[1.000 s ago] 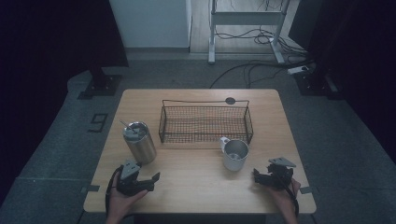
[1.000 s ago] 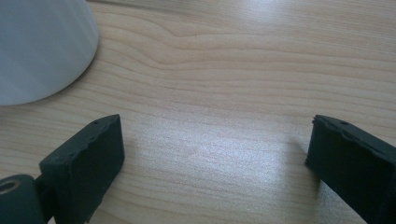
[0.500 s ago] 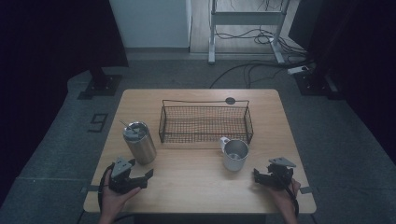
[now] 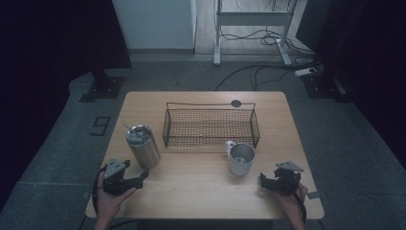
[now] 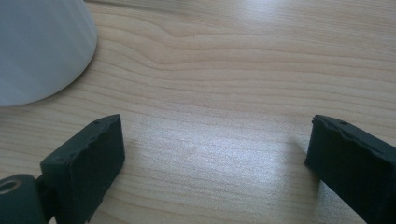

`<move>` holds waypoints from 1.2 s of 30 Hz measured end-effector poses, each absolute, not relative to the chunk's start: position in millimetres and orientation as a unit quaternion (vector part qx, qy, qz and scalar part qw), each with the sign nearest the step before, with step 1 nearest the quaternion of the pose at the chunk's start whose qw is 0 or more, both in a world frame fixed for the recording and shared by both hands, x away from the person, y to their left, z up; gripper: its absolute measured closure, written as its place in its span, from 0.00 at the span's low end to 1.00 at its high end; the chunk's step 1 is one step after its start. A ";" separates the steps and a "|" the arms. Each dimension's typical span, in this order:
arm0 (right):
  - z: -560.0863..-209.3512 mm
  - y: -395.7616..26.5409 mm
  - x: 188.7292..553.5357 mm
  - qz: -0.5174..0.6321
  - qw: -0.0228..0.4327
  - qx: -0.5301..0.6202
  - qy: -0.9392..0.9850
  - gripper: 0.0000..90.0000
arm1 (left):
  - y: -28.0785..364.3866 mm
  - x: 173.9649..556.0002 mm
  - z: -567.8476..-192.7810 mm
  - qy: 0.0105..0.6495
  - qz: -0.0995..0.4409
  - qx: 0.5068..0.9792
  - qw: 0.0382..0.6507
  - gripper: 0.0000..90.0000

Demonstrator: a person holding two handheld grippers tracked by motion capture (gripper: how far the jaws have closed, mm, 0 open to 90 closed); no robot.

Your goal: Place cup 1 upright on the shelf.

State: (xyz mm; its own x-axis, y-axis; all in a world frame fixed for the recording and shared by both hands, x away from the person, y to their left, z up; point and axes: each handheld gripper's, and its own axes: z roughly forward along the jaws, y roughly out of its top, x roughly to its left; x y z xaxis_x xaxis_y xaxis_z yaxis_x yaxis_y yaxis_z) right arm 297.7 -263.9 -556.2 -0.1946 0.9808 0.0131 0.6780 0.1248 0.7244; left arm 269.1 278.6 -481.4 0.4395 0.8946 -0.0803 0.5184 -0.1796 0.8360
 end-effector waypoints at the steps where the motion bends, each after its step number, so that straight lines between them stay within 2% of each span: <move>1: -556.3 -263.9 297.7 0.309 0.245 0.585 0.708 0.05 | 279.3 269.9 -481.3 0.481 0.222 0.735 0.423 0.16; 15: -556.1 -264.2 297.3 0.309 0.247 0.588 0.706 0.06 | 282.5 287.4 -482.5 0.487 0.220 0.733 0.421 0.12; 29: -556.1 -264.3 297.3 0.309 0.247 0.588 0.706 0.06 | 284.0 303.1 -481.9 0.483 0.225 0.730 0.428 0.02; 36: -556.0 -264.4 297.2 0.309 0.248 0.588 0.705 0.07 | 279.2 313.2 -480.6 0.478 0.229 0.732 0.429 0.02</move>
State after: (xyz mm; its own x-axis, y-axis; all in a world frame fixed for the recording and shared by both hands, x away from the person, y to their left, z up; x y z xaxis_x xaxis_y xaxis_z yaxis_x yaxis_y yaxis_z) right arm 297.2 -264.4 -556.0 -0.1849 0.9827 0.0133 0.6764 0.1174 0.7271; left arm 313.2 279.2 -480.6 0.4387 0.8956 -0.0740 0.5027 -0.1763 0.8463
